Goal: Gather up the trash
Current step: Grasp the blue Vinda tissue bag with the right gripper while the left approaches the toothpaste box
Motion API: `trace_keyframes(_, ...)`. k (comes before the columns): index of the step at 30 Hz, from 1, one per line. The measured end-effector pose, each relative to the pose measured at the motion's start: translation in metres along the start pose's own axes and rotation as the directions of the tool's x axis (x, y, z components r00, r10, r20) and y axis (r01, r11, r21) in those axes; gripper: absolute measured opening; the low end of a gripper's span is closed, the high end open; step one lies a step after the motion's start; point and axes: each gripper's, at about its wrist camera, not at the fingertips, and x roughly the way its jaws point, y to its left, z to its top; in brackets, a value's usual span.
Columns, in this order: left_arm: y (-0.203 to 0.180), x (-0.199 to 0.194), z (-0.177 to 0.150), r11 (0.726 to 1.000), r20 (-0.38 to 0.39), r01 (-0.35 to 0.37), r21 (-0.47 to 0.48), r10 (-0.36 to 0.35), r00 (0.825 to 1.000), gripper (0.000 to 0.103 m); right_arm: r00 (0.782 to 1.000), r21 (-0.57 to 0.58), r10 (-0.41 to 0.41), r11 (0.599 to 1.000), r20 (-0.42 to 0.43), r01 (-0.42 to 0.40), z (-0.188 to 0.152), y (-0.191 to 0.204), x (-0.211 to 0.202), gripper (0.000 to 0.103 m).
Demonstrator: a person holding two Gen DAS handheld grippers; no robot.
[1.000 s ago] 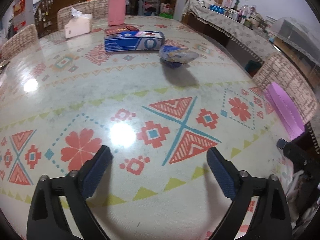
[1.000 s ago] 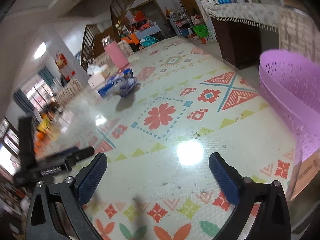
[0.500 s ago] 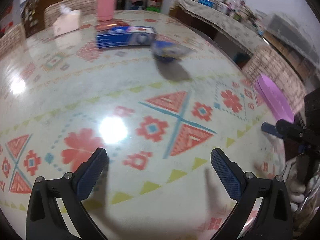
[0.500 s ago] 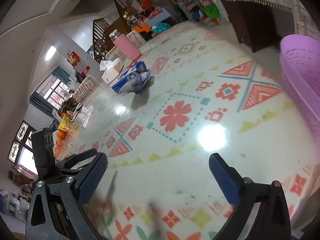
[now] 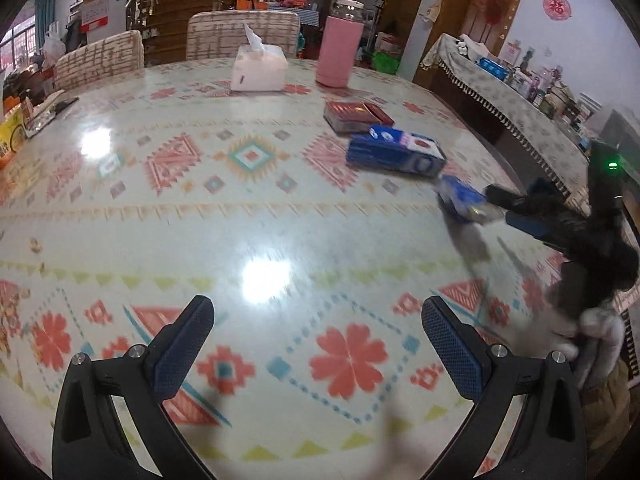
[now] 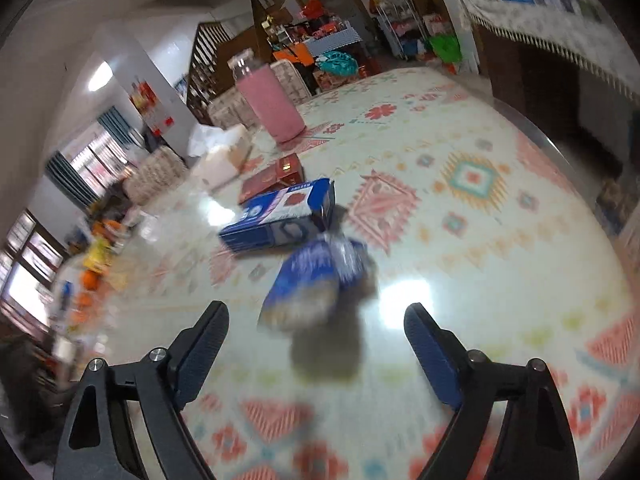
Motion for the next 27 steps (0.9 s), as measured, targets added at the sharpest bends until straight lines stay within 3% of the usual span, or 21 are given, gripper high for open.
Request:
trace_keyframes(1,0.000,0.001,0.005,1.000,0.003,-0.005,0.003,0.005,1.000,0.103,0.999,-0.020,-0.041,0.999,-0.009,0.041,0.000,0.005,0.010,0.086)
trace_keyframes(3,0.000,0.005,0.019,1.000,0.013,-0.016,0.017,0.016,1.000,0.103,0.997,-0.036,-0.073,0.997,-0.017,0.073,-0.001,0.006,0.018,0.066)
trace_keyframes(4,-0.001,0.008,0.027,0.999,0.017,-0.019,0.027,0.019,1.000,0.103,0.997,-0.041,-0.077,0.996,-0.017,0.077,-0.001,0.004,0.019,0.063)
trace_keyframes(5,-0.002,0.012,0.036,0.999,0.020,-0.020,0.037,0.019,1.000,0.103,0.997,-0.042,-0.075,0.996,-0.012,0.075,0.000,0.002,0.018,0.055)
trace_keyframes(6,-0.003,0.016,0.044,0.999,0.022,-0.018,0.045,0.017,1.000,0.103,0.997,-0.042,-0.074,0.996,-0.005,0.074,0.000,0.001,0.017,0.039)
trace_keyframes(15,-0.054,0.074,0.134,0.987,0.014,0.077,0.138,-0.080,0.997,0.103,0.994,0.045,-0.103,0.994,0.031,0.101,0.004,-0.028,0.006,0.037)
trace_keyframes(20,-0.094,0.123,0.172,0.969,-0.073,0.155,0.193,-0.143,0.987,0.103,0.994,0.083,-0.101,0.992,0.033,0.098,0.007,-0.038,0.004,0.037)
trace_keyframes(24,-0.118,0.163,0.188,0.954,-0.154,0.169,0.247,-0.134,0.979,0.103,0.995,0.093,-0.095,0.991,0.029,0.092,0.008,-0.040,0.003,0.037)
trace_keyframes(27,-0.120,0.187,0.190,0.949,-0.236,0.202,0.242,-0.145,0.961,0.103,0.996,0.100,-0.087,0.991,0.022,0.084,0.007,-0.042,0.004,0.037)
